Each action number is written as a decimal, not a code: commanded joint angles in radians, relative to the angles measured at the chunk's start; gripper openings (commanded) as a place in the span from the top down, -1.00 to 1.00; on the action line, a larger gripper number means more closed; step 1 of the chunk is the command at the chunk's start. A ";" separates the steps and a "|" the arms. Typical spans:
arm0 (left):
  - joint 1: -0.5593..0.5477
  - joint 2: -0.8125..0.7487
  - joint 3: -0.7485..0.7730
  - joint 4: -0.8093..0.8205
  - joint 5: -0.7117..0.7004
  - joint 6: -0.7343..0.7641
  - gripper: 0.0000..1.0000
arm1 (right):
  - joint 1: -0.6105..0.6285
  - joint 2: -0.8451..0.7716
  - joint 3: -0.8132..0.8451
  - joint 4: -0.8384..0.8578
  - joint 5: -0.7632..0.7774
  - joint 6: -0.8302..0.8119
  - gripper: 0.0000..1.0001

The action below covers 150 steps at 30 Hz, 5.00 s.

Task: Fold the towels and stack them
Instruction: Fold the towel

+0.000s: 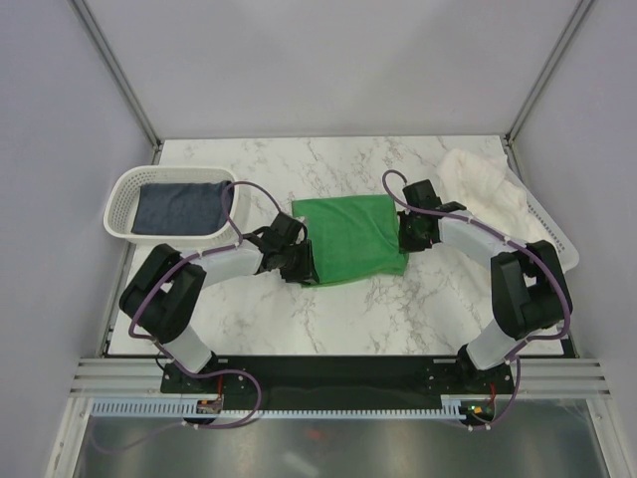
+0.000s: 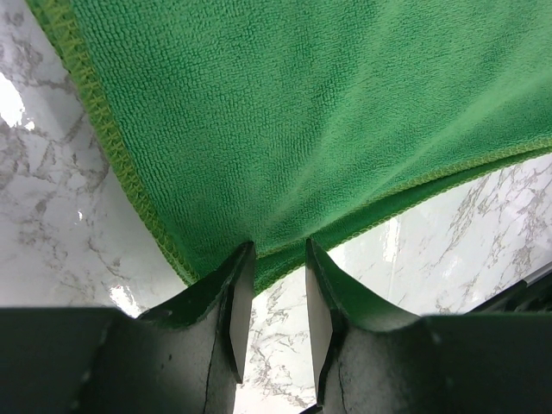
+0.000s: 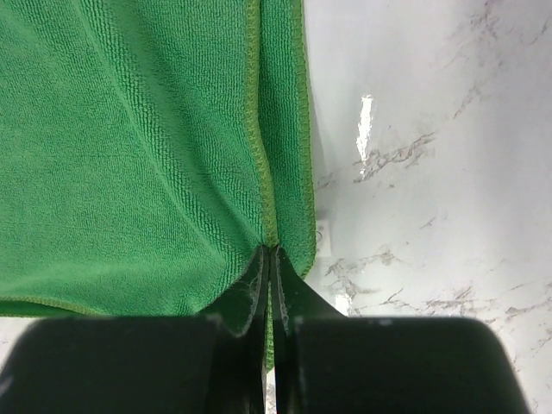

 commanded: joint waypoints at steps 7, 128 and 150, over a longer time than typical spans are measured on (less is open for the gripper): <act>-0.010 -0.019 0.004 -0.056 -0.035 0.016 0.22 | -0.004 -0.012 -0.057 0.019 0.060 -0.001 0.97; -0.039 -0.139 0.089 -0.195 -0.205 -0.025 0.95 | 0.019 -0.256 -0.223 0.049 0.036 0.071 1.00; -0.009 -0.188 0.097 -0.169 -0.080 0.001 -0.09 | 0.019 -0.223 -0.061 0.080 -0.050 0.025 0.18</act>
